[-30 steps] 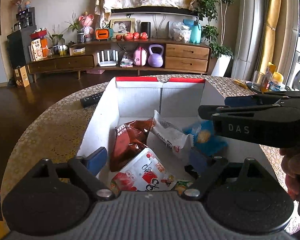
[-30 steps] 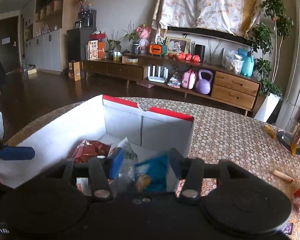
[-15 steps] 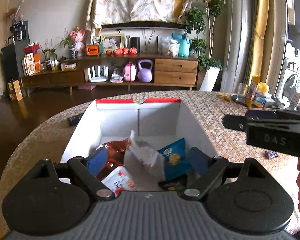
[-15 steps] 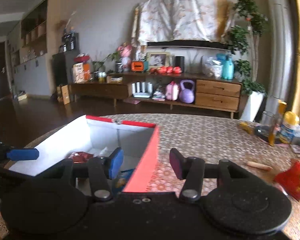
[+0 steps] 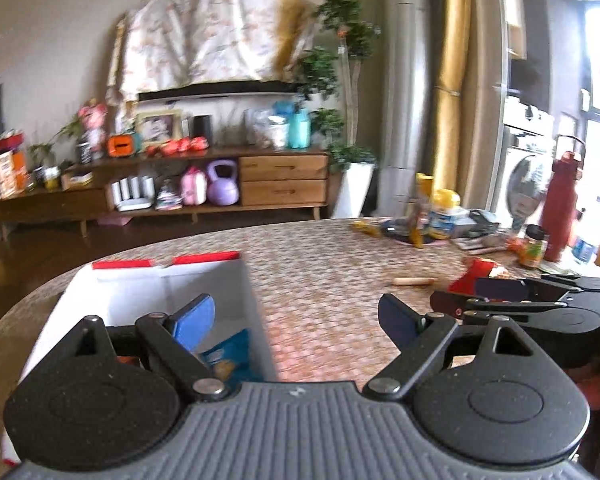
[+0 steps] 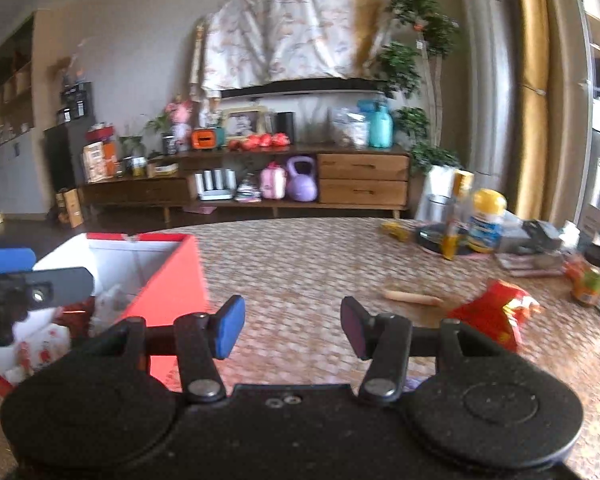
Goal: Organize snacks
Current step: 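Move both open tools back toward the red chip bag and purple candy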
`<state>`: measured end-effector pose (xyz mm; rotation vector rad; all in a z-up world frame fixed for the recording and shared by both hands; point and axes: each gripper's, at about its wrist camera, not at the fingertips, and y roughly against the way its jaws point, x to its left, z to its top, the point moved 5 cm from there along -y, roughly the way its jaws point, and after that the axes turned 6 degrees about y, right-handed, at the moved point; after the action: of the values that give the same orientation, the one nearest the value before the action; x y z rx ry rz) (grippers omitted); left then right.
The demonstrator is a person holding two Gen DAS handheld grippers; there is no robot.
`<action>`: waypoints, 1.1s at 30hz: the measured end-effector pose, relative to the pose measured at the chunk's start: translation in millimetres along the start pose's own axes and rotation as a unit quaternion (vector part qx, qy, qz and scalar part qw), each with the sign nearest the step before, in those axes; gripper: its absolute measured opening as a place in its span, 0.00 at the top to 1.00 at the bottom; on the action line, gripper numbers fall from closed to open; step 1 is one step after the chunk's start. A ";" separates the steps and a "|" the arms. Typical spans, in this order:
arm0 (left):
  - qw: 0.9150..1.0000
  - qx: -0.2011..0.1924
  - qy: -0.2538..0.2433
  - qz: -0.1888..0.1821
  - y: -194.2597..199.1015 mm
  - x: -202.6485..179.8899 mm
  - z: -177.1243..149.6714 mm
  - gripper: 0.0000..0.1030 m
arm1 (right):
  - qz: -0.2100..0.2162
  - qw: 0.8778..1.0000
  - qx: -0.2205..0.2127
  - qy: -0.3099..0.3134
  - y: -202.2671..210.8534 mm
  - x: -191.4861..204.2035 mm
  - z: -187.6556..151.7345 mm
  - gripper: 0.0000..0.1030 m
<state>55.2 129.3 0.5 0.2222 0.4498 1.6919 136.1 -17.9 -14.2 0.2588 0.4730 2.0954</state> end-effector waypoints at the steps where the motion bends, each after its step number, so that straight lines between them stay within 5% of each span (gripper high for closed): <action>1: 1.000 0.000 -0.005 -0.006 -3.1 -7.8 0.2 0.13 | -0.007 1.000 0.002 -0.003 1.2 -8.5 -3.8 0.49; 17: 0.993 0.041 -0.065 -0.085 -61.7 -107.0 -27.5 0.13 | -0.080 0.995 0.034 -0.051 14.8 -102.1 -52.2 0.49; 33: 0.985 0.089 -0.098 -0.112 -118.5 -153.3 -53.3 0.13 | -0.110 0.989 0.055 -0.080 10.8 -149.8 -77.4 0.43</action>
<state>167.8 -16.1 -80.6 0.4487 0.4616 1.3949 180.3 -167.5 -79.4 0.4166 0.4978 1.8204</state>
